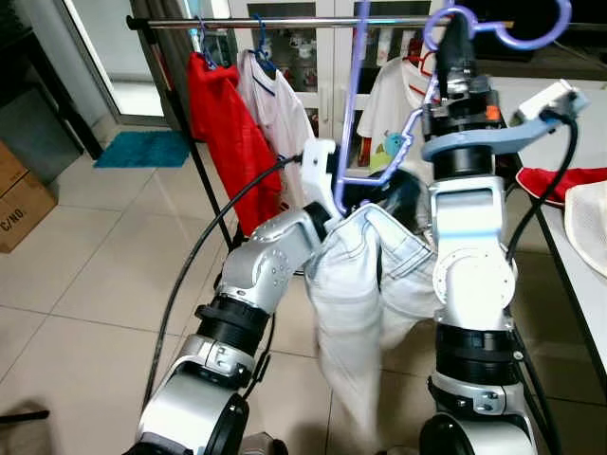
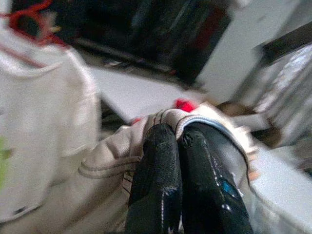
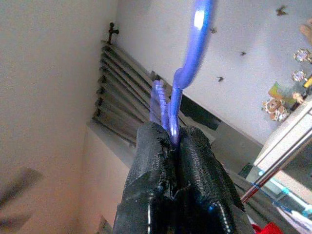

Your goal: Hang hanger

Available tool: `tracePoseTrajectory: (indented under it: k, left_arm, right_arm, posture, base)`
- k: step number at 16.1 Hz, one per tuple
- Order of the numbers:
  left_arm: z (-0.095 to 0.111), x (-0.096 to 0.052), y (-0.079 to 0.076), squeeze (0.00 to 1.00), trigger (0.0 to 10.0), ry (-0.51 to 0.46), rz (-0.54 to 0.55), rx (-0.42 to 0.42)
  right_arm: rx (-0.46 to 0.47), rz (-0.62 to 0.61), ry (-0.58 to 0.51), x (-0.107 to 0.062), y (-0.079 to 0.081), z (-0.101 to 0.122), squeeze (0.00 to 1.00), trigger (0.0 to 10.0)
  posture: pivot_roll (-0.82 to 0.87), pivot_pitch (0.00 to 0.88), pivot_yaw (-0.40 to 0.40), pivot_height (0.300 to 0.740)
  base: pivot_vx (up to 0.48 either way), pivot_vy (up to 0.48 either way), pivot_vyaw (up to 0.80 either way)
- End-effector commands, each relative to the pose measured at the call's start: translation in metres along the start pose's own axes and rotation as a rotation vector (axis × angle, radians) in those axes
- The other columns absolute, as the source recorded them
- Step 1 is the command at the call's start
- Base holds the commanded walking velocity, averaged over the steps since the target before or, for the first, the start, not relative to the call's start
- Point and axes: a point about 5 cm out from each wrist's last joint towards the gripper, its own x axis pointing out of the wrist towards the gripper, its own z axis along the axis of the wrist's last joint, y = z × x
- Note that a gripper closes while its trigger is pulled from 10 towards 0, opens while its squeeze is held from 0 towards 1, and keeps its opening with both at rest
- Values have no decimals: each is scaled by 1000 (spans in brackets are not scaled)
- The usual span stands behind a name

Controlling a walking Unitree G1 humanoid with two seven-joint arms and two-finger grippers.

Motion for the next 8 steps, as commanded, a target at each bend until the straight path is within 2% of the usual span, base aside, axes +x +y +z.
tracePoseTrajectory:
  k: [1, 3, 5, 7, 8]
  left_arm:
    - [21, 7, -15, 0, 0, -79, -101, -2]
    - [17, 5, -22, 0, 0, -60, -163, -34]
    - [5, 2, -17, 0, 0, 13, -122, -16]
    - [-28, -9, -3, 0, 0, 228, -13, 19]
    - [-36, -11, -3, 0, 0, 281, -13, 21]
  right_arm:
    - [52, -46, 39, -6, 2, -22, 0, 10000]
    - [13, -99, 16, -9, -6, -19, 0, 10000]
    - [20, -113, -18, -6, -7, -14, 0, 10000]
    - [21, -118, -83, 6, -5, -2, 0, 10000]
    - [19, -114, -91, 9, -4, 0, 0, 10000]
  posture:
    - [-147, 0, 76, 740]
    - [-139, 0, 69, 740]
    - [-138, 0, 70, 740]
    - [-134, 0, 69, 740]
    - [-131, 0, 66, 740]
  base:
    - [0, 0, 0]
    - [0, 0, 0]
    - [0, 0, 0]
    - [0, 0, 0]
    - [0, 0, 0]
